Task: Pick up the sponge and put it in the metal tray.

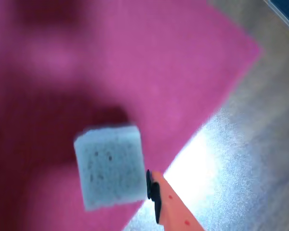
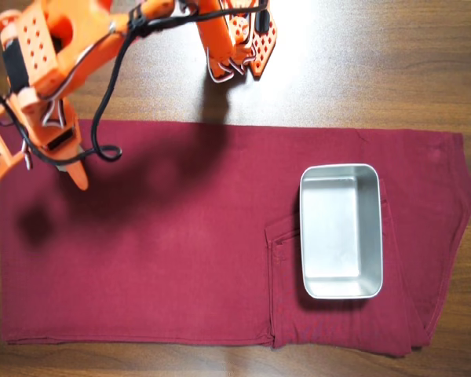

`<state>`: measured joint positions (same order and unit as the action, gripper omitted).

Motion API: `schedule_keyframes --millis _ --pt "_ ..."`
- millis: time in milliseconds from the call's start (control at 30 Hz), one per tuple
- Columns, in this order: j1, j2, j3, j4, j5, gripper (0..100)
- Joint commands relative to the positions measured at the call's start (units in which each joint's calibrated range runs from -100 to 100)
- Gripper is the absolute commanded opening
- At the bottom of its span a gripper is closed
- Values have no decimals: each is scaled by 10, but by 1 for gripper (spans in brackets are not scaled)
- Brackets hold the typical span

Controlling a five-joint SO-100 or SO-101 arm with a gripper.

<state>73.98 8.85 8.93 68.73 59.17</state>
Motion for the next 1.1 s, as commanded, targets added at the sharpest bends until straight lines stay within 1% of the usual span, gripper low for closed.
schedule_keyframes --millis 0,167,267,433,567,600,633,667,700,767,833,900,967,1067 --pt "-2 34 -54 -24 1 41" --pt "1 63 -74 -13 0 41" --pt "3 73 -72 -13 0 38" --pt "15 82 -69 -12 4 36" --pt "15 85 -68 -17 0 31" --pt "13 87 -68 -20 -2 29" --pt "12 89 -68 -24 -5 25" --pt "12 89 -68 -27 -7 18" --pt "10 92 -68 -34 -13 9" --pt "7 98 -65 -43 -27 0" --pt "2 99 -62 -36 -33 0" --pt "-10 81 -62 -14 -40 0" --pt "-41 13 -62 37 -55 0" --pt "-133 -128 -62 126 -75 0"
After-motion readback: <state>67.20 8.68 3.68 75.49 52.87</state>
